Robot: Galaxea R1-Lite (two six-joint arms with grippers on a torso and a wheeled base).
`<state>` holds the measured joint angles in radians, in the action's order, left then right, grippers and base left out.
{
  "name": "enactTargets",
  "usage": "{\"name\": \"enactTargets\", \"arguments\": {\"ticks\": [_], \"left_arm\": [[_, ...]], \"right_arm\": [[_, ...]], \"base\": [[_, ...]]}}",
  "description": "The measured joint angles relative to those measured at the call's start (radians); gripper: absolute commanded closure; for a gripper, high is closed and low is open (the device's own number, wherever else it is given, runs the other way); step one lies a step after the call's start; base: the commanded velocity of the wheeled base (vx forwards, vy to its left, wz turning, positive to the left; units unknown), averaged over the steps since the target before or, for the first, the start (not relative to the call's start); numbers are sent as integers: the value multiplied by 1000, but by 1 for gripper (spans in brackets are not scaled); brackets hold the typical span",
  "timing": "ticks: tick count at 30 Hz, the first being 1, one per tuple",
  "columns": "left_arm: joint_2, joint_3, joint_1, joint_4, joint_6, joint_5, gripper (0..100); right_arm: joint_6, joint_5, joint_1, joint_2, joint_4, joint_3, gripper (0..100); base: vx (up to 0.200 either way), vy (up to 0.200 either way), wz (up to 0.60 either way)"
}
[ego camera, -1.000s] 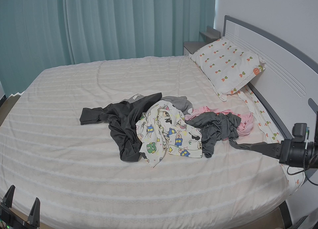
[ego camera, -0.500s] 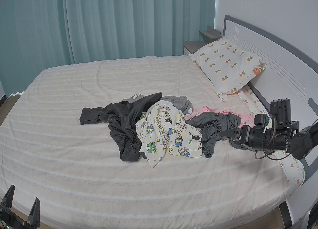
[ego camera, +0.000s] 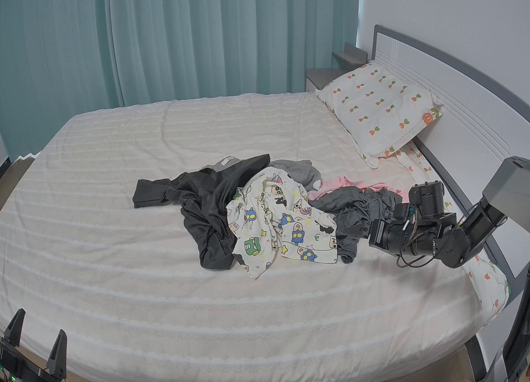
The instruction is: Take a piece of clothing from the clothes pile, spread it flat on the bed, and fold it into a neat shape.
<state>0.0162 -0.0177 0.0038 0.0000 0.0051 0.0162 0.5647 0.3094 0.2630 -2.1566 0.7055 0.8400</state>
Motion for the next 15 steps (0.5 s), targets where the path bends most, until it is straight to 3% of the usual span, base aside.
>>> {"name": "enactTargets", "arguments": {"ticks": [3,15], "left_arm": [[0,0,0,0,0,0,0],[0,0,0,0,1,0,0]], "right_arm": [[15,-1,3,-40,-3,39,0],[24,-4,19,-182,-5,126,0]], "base": [[0,200,0],[0,0,0]]}}
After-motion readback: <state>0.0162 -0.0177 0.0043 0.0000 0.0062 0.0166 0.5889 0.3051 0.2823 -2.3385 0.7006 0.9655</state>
